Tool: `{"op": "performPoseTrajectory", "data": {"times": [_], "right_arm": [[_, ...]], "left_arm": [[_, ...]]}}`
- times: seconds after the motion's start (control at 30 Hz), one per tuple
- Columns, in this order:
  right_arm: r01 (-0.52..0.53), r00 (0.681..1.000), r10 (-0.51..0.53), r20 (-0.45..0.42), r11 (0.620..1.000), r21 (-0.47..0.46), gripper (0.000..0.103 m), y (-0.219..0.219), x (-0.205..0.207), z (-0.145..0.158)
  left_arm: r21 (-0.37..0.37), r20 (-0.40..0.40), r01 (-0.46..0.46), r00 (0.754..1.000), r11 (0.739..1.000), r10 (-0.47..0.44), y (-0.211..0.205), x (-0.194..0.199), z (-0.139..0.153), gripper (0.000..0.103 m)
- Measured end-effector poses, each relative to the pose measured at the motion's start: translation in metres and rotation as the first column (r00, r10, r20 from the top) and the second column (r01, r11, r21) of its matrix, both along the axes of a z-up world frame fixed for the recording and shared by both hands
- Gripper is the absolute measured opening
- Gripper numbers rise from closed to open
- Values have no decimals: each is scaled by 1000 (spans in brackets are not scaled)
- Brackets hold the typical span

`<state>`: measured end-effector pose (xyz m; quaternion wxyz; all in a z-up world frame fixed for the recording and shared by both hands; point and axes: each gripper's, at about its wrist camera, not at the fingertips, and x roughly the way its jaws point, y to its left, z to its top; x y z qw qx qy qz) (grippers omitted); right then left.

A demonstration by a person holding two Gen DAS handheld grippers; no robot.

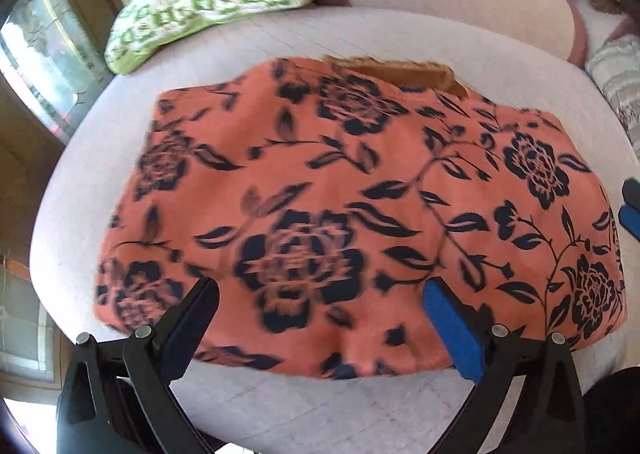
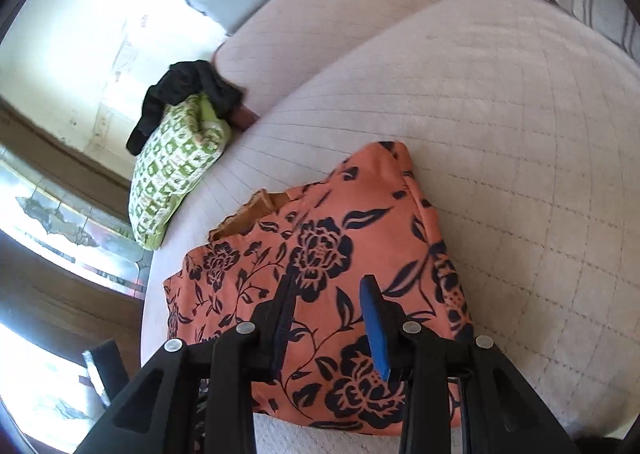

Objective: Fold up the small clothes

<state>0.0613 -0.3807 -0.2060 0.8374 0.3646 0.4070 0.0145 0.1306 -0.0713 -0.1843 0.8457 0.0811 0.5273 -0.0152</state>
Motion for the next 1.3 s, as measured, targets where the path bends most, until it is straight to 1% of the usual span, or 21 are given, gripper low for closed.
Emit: {"op": "performPoseTrajectory", "data": {"times": [0.17, 0.3, 0.33, 0.43, 0.5, 0.6, 0.67, 0.7, 0.73, 0.77, 0.8, 0.83, 0.87, 0.93, 0.97, 1.0, 1.03, 1.1, 1.13, 1.17, 1.3], "right_arm": [[-32, 999, 33, -3, 999, 34, 37, 9, 3, -2], [-63, 998, 63, -3, 998, 25, 37, 24, 6, -2], [-71, 997, 71, -6, 997, 23, 37, 27, 7, -3], [-91, 996, 91, -12, 996, 14, 37, 36, 8, -4], [-92, 996, 93, -15, 996, 9, 37, 40, 8, -5], [-93, 995, 93, -19, 996, -4, 37, 42, 8, -6], [-90, 996, 89, -25, 996, -18, 37, 43, 7, -7], [-87, 996, 86, -27, 996, -24, 37, 43, 7, -8], [-84, 996, 83, -30, 996, -26, 37, 42, 7, -9], [-82, 996, 82, -31, 996, -27, 37, 42, 6, -9], [-84, 996, 83, -30, 996, -27, 37, 41, 6, -10], [-85, 996, 84, -28, 996, -28, 37, 41, 6, -10], [-87, 996, 86, -25, 996, -31, 37, 41, 6, -11], [-98, 995, 98, -19, 994, -42, 37, 43, 8, -10], [-102, 995, 101, -19, 993, -52, 37, 45, 8, -10], [-106, 994, 105, -20, 993, -59, 37, 46, 9, -10], [-113, 993, 112, -22, 992, -63, 37, 48, 10, -11], [-127, 992, 126, -28, 990, -67, 37, 52, 13, -12], [-133, 991, 131, -31, 989, -72, 37, 55, 14, -13], [-138, 990, 136, -34, 987, -77, 37, 56, 14, -14], [-151, 988, 148, -32, 984, -98, 37, 61, 16, -15]], "left_arm": [[-37, 33, -112, 993, 993, 114, 56, -5, 21, 101], [-58, 55, -228, 971, 972, 231, 112, -14, 28, 101], [-66, 52, -252, 965, 966, 255, 121, -20, 23, 101], [-115, 8, -335, 941, 935, 339, 161, -32, 17, 101], [-190, -42, -393, 919, 900, 392, 183, -43, 10, 101], [-292, -112, -420, 907, 859, 406, 195, -52, -2, 101], [-353, -139, -427, 904, 833, 404, 197, -53, -9, 94], [-375, -148, -426, 904, 824, 400, 196, -53, -11, 86], [-403, -156, -419, 907, 813, 390, 193, -52, -16, 72], [-420, -159, -410, 911, 810, 379, 191, -51, -18, 63], [-428, -164, -404, 914, 809, 370, 189, -49, -22, 51], [-436, -175, -405, 914, 804, 366, 187, -48, -28, 47], [-448, -185, -409, 912, 795, 366, 187, -43, -32, 47], [-493, -192, -413, 910, 765, 367, 185, -43, -38, 47], [-502, -191, -414, 909, 759, 369, 185, -43, -40, 48], [-515, -185, -412, 910, 752, 372, 185, -42, -40, 53], [-537, -183, -410, 910, 737, 373, 185, -42, -40, 64], [-588, -189, -413, 906, 695, 379, 188, -37, -42, 77], [-614, -192, -424, 898, 666, 395, 190, -36, -41, 78], [-626, -188, -427, 895, 653, 405, 190, -32, -41, 78], [-641, -155, -422, 890, 641, 430, 186, -17, -41, 78]]}}
